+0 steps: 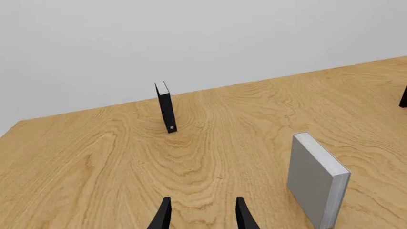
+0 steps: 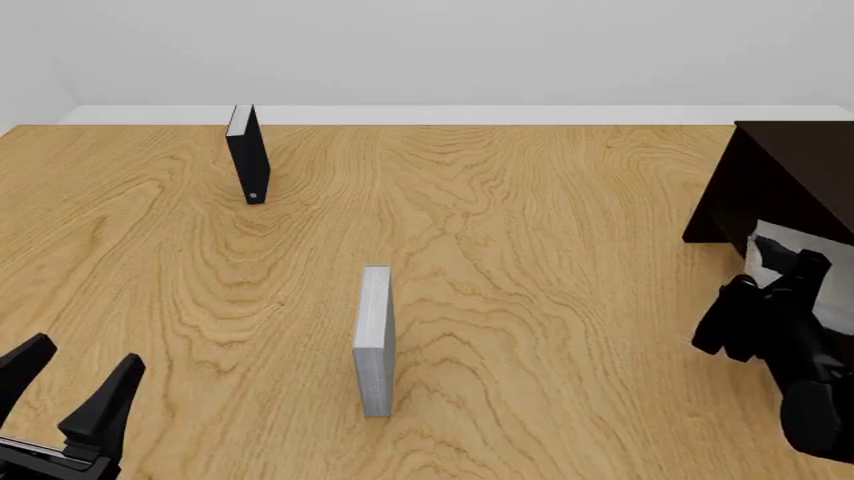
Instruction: Pick up the book on the right and place it on the cabinet shelf.
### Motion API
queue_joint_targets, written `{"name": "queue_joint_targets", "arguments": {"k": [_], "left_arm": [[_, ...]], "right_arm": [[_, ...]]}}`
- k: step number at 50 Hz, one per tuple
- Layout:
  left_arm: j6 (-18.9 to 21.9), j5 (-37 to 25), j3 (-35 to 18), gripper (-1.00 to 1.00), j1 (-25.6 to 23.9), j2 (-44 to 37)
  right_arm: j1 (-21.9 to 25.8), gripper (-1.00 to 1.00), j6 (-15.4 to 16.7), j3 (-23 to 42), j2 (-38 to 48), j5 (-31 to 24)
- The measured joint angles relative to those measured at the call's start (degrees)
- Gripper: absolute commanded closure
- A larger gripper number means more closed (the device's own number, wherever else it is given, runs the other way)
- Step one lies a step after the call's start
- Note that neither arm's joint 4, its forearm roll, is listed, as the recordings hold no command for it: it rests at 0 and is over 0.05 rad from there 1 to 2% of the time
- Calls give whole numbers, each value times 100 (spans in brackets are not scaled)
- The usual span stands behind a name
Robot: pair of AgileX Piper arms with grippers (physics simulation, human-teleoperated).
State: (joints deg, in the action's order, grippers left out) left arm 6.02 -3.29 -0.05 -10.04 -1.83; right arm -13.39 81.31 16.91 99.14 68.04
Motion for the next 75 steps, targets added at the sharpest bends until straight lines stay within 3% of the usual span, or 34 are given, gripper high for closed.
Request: {"name": "queue_joint_targets", "arguments": {"k": [52, 75], "left_arm": [[-2, 37, 3, -100, -10, -21], [-10, -39, 4, -100, 4, 61]], "right_arm": [[-438, -100, -19, -209, -302, -87], [-407, -100, -26, -178, -339, -128]]}}
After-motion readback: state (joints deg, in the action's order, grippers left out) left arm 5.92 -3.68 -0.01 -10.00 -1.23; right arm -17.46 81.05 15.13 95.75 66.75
